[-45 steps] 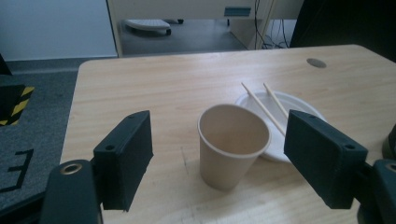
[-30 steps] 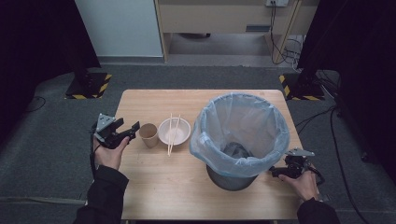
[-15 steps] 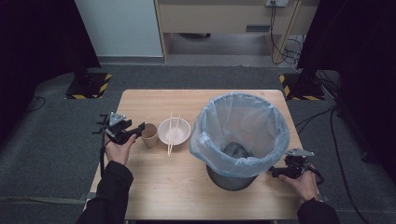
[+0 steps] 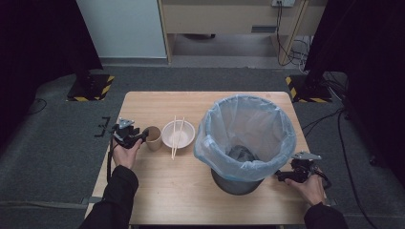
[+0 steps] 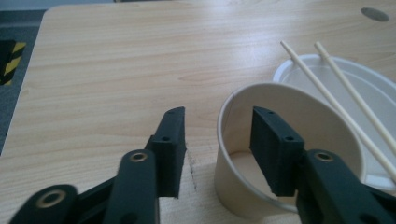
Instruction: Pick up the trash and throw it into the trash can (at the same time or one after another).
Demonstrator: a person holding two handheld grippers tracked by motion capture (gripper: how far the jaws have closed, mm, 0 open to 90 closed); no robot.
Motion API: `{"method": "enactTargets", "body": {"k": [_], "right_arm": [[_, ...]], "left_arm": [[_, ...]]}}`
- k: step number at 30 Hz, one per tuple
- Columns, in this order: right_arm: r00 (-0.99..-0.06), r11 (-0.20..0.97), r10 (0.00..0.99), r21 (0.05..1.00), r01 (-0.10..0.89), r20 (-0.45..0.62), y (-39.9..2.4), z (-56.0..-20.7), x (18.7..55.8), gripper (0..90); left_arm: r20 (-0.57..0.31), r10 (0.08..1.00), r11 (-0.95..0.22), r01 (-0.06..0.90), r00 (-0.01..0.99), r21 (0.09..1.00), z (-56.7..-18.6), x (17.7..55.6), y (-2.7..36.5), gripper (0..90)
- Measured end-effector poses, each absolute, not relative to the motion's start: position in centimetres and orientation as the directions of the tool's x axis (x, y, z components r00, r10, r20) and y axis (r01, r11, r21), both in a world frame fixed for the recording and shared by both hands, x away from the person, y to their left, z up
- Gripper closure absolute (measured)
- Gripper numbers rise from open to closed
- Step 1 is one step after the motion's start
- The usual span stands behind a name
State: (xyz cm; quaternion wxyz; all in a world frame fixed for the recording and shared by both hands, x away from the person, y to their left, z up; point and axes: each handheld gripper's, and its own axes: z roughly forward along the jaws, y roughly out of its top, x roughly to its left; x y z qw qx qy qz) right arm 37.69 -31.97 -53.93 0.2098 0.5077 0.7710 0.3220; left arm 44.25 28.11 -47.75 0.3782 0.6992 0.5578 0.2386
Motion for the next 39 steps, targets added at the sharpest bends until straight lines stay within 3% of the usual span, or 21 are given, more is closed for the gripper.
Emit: {"method": "enactTargets", "body": {"k": [12, 27, 39], "right_arm": [[-0.402, 0.281, 0.916, 0.709, 0.647, 0.004, -31.9, -53.9, 37.7, 0.7], [-0.402, 0.281, 0.916, 0.708, 0.647, 0.004, -31.9, -53.9, 37.7, 0.7], [-0.402, 0.281, 0.916, 0.709, 0.647, 0.004, -31.9, -53.9, 37.7, 0.7]], "left_arm": [[-0.088, 0.959, -0.107, 0.629, 0.270, 0.770, -47.9, 44.0, 28.0, 81.1], [-0.133, 0.958, -0.039, 0.574, 0.255, 0.818, -45.7, 42.3, 29.6, 84.3], [-0.185, 0.939, 0.073, 0.356, 0.289, 0.932, -39.6, 39.4, 30.4, 84.2]]}}
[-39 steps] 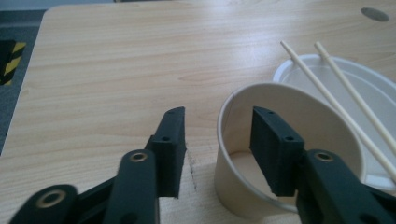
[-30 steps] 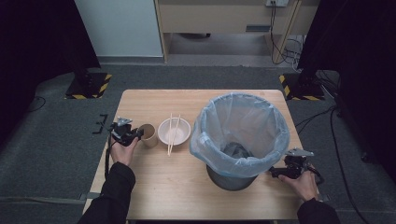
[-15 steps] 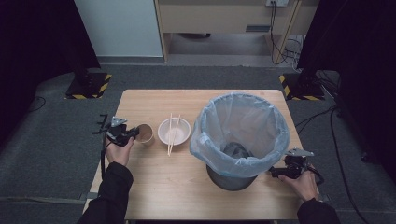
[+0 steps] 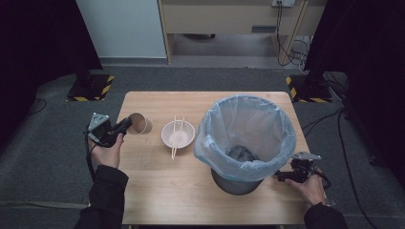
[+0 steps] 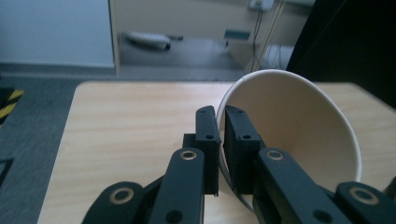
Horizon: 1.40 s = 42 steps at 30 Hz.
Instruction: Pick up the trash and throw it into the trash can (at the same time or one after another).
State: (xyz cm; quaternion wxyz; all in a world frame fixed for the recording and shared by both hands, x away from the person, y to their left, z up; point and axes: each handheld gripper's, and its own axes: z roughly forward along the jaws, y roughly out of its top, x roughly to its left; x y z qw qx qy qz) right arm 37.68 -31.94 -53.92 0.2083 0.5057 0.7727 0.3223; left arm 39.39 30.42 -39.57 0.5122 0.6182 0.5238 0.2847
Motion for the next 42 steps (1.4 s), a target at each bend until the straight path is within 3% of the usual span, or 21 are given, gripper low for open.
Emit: {"method": "enactTargets", "body": {"k": [16, 30, 42], "right_arm": [[-0.402, 0.280, 0.916, 0.709, 0.648, 0.005, -31.9, -53.9, 37.7, 0.6], [-0.402, 0.280, 0.916, 0.709, 0.647, 0.005, -31.9, -53.9, 37.7, 0.6], [-0.400, 0.278, 0.917, 0.708, 0.649, 0.007, -31.9, -53.9, 37.7, 0.6]], "left_arm": [[-0.172, 0.909, 0.140, 0.110, 0.380, 0.984, -33.2, 35.9, 29.0, 84.1], [-0.156, 0.868, 0.186, -0.017, 0.472, 0.982, -29.9, 33.4, 26.7, 84.1], [-0.086, 0.825, 0.184, -0.121, 0.558, 0.975, -25.9, 31.9, 23.6, 84.1]]}}
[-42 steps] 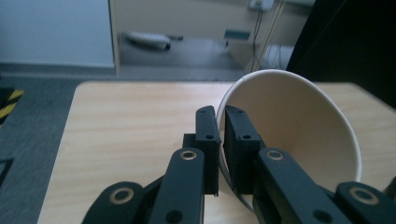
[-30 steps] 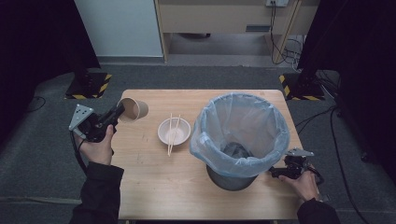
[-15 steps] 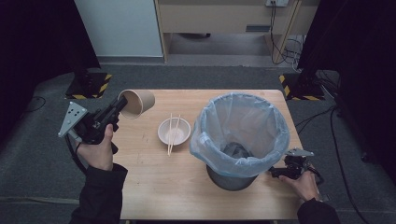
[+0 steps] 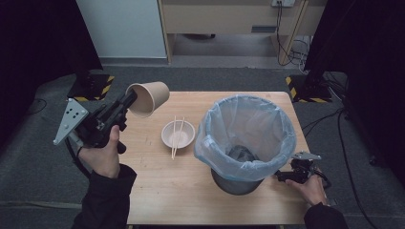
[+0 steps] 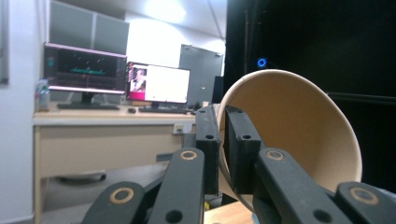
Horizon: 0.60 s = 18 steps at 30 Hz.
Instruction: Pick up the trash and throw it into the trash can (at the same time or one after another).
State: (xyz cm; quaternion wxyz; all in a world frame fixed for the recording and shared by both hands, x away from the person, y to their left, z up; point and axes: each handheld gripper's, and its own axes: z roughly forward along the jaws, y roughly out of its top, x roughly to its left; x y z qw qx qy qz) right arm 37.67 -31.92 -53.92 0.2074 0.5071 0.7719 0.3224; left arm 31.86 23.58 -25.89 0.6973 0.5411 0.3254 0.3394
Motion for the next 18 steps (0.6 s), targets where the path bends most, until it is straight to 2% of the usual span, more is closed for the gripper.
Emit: {"method": "enactTargets", "body": {"k": [18], "right_arm": [[-0.402, 0.280, 0.916, 0.709, 0.648, 0.005, -31.9, -53.9, 37.7, 0.6]], "left_arm": [[-0.070, 0.748, 0.195, -0.118, 0.660, 0.974, -24.8, 33.2, 17.2, 84.1]]}}
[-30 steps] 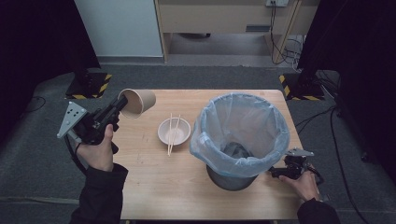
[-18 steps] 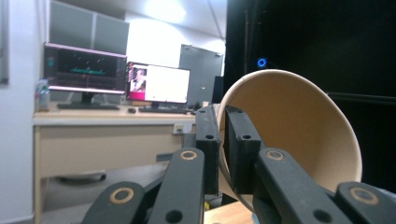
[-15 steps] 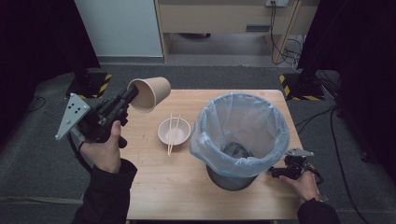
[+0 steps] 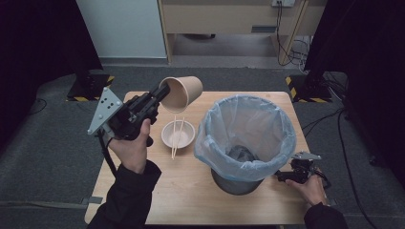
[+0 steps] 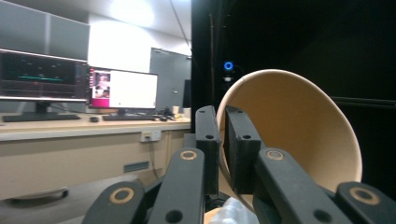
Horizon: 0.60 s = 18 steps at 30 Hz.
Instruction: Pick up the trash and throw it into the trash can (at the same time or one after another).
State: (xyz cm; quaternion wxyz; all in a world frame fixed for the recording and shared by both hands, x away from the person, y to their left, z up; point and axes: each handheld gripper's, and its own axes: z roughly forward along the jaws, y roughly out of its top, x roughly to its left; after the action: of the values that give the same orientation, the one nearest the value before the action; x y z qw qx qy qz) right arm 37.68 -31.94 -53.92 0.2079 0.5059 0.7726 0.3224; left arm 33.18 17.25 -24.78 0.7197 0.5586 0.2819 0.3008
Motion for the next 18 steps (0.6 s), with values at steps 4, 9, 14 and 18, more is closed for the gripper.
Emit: {"method": "enactTargets", "body": {"k": [4, 9, 14, 18], "right_arm": [[-0.402, 0.281, 0.916, 0.709, 0.647, 0.004, -31.9, -53.9, 37.7, 0.6], [-0.399, 0.278, 0.917, 0.708, 0.649, 0.007, -31.9, -53.9, 37.7, 0.6], [-0.402, 0.280, 0.916, 0.709, 0.647, 0.005, -31.9, -53.9, 37.7, 0.6], [-0.399, 0.278, 0.917, 0.708, 0.649, 0.007, -31.9, -53.9, 37.7, 0.6]], "left_arm": [[-0.067, 0.721, 0.191, -0.104, 0.689, 0.976, -25.0, 33.5, 15.2, 84.1], [-0.073, 0.696, 0.181, -0.077, 0.714, 0.980, -25.6, 34.1, 13.3, 84.1], [-0.066, 0.678, 0.154, -0.054, 0.732, 0.987, -26.2, 34.5, 11.7, 84.1], [-0.065, 0.658, 0.130, -0.028, 0.750, 0.991, -26.9, 34.8, 10.4, 84.1]]}}
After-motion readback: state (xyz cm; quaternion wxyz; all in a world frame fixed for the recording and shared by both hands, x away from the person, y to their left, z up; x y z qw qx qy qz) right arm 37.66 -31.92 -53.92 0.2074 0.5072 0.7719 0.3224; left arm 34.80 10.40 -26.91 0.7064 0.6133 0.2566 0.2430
